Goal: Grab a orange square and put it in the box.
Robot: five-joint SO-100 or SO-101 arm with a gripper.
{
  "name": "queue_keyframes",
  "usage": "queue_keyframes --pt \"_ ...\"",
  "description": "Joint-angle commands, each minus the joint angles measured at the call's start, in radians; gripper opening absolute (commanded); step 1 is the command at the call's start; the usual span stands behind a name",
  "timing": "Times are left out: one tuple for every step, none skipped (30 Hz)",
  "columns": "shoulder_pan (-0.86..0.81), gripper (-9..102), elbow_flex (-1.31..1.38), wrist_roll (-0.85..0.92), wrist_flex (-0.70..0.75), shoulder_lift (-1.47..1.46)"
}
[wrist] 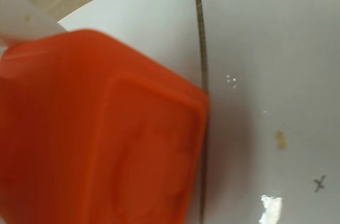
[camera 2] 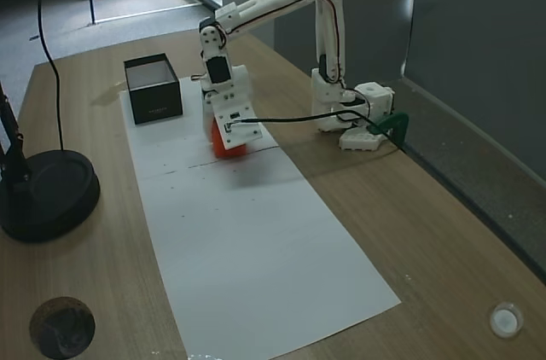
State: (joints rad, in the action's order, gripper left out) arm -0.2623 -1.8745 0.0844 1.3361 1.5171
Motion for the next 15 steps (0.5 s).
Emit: queue_keyframes --pt "0.037 26 0.032 -0.005 0.009 0.017" --pt "0.046 29 0.032 -0.006 0.012 0.018" --pt "0.054 31 0.032 -0.014 0.012 0.018" --pt "0.06 33 0.032 -0.018 0.012 0.018" --pt "0.063 34 0.031 -0.017 0.012 0.018" --pt "0.066 32 0.031 -0.015 0.011 0.015" --pt "0.067 28 0.031 -0.015 0.006 0.014" --pt "0.067 21 0.034 -0.02 0.005 0.011" --pt "0.064 13 0.037 -0.025 0.003 0.009" --pt "0.061 6 0.041 -0.025 0.003 0.009" --pt "0.061 2 0.043 -0.025 0.002 0.009" --pt "0.061 3 0.043 -0.025 0.002 0.015" --pt "0.061 4 0.041 -0.025 0.003 0.02" --pt "0.06 4 0.043 -0.025 0.006 0.023" --pt "0.06 5 0.044 -0.025 0.008 0.025"
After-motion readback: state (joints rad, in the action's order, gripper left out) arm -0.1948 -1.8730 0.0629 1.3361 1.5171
